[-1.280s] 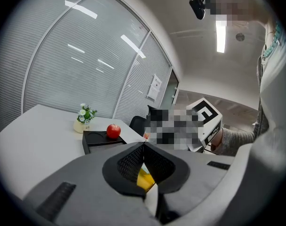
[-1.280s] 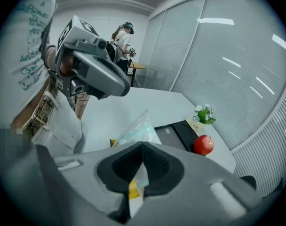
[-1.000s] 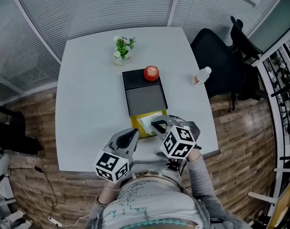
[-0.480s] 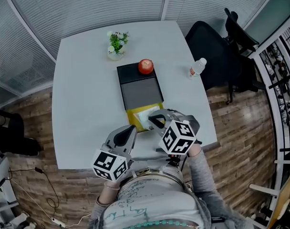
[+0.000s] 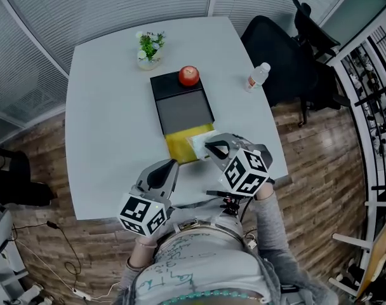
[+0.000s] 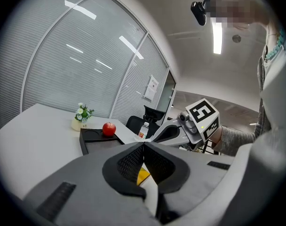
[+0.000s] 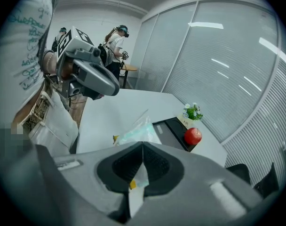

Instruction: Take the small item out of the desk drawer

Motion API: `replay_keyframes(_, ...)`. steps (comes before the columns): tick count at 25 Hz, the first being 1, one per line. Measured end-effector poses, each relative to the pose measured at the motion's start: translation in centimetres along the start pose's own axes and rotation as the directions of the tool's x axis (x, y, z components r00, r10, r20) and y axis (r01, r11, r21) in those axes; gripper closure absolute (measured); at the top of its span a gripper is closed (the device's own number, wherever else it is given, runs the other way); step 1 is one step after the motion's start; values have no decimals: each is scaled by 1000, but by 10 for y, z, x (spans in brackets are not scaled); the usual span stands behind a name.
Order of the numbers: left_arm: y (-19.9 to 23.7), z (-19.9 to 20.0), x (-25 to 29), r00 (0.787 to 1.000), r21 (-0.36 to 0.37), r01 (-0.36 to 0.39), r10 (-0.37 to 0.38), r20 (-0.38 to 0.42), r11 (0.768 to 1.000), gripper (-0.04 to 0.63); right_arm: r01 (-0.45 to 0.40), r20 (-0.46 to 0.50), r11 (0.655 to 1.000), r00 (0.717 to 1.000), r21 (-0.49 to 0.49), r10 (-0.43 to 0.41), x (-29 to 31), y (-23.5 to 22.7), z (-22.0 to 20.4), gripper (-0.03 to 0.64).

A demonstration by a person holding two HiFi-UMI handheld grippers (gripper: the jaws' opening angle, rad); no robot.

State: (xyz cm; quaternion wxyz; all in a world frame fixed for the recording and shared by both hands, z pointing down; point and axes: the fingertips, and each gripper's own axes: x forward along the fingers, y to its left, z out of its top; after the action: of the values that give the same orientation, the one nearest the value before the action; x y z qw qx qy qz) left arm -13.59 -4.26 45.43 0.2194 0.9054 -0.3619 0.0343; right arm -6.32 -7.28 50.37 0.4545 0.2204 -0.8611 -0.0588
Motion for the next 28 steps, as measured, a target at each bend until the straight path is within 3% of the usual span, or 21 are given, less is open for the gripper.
replay_keyframes(12,-22,3,20,1000,-7,-13,13,-1,1000,597,16,10,999,1000,42,-16,-21,-19,-33,614)
replay_keyframes(28,-50,24,74,992,-28,-117,118,38,993,597,-48,9,998,999,-34,48,-37,-63,-74,614)
